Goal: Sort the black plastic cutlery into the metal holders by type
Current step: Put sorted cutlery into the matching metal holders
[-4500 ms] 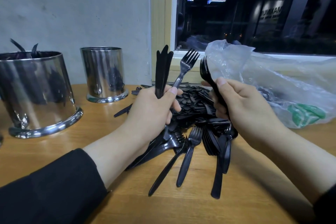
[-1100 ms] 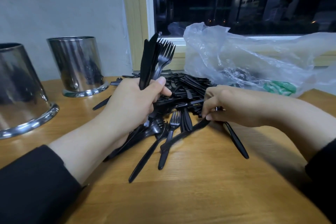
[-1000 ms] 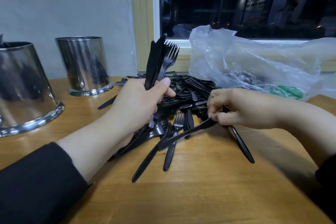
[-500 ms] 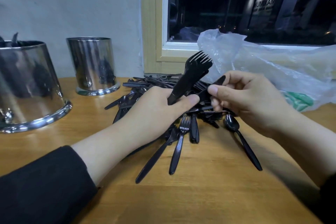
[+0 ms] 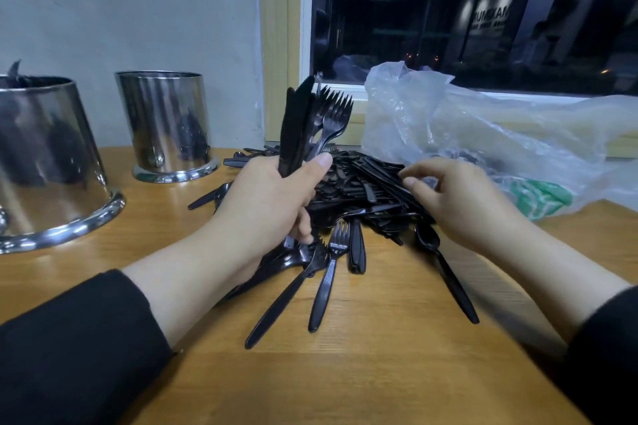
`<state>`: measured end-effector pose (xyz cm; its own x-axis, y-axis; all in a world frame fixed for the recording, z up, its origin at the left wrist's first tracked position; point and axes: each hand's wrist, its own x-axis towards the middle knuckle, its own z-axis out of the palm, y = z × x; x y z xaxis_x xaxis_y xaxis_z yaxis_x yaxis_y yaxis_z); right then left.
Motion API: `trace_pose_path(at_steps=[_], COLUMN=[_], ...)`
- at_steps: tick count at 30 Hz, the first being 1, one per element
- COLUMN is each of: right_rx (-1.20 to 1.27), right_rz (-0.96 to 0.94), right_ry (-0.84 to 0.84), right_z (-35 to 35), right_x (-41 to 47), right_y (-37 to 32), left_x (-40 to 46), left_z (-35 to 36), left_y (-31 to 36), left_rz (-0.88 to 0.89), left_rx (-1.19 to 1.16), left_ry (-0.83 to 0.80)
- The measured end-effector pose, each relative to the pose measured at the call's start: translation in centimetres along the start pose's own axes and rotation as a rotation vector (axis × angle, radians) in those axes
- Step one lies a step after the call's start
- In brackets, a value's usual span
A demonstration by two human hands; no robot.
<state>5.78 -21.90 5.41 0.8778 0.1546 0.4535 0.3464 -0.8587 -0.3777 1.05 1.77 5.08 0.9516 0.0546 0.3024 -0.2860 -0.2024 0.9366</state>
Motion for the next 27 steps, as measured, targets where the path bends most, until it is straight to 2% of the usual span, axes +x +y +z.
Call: trace_pose_path(at_steps=[6,11,20,27], right_rx=[-0.328,-0.467,-0.228,-0.024], right_rz=[-0.008,0.046,-0.019,0.024], right_ry=[-0.125,-0.199,-0.096,0.030], right_z=[1.7,2.6,2.2,1.5], right_x=[1.3,2.4,1.7,1.5], right_y=[0.0,0.2,-0.6,-1.0], left_x=[0.0,0.0,0.0,0.1], left_z=[-0.2,-0.3,-0.3,-0.4], left_y=[0.1,0.0,0.0,0.0], left_rz=[0.030,0.065,0.077,0.052], left_rx=[0.004,0.056,0.039,-0.029], left_ry=[0.008,-0.003,0.005,0.028])
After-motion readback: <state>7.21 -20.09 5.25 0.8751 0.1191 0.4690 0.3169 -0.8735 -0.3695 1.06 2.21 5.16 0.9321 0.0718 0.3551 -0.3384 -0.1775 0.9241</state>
